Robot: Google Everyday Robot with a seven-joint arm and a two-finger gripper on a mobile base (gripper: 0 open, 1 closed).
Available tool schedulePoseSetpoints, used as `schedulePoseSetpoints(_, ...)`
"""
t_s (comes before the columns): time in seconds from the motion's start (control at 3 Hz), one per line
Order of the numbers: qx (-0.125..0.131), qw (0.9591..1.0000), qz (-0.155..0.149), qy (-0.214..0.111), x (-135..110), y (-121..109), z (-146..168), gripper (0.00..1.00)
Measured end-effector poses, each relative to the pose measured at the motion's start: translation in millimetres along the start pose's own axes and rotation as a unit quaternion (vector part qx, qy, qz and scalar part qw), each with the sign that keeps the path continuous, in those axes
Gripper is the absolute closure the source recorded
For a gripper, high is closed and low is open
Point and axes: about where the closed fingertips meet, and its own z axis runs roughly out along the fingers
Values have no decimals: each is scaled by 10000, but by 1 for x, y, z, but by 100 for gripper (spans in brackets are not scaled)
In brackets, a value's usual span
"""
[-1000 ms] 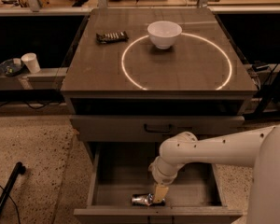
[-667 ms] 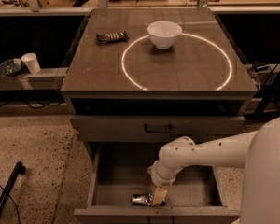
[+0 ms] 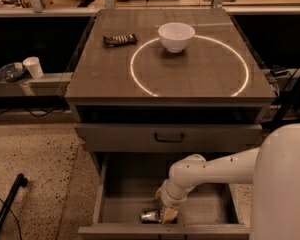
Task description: Pick redbull can from middle drawer and place on counter
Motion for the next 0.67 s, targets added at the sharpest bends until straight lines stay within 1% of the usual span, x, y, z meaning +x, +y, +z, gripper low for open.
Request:
schedulePoseSetpoints(0.33,-91,9999,-47,-47,2,5,12,48)
schedulePoseSetpoints(0.67,-81,9995,-65,-311,-2,7,8,66)
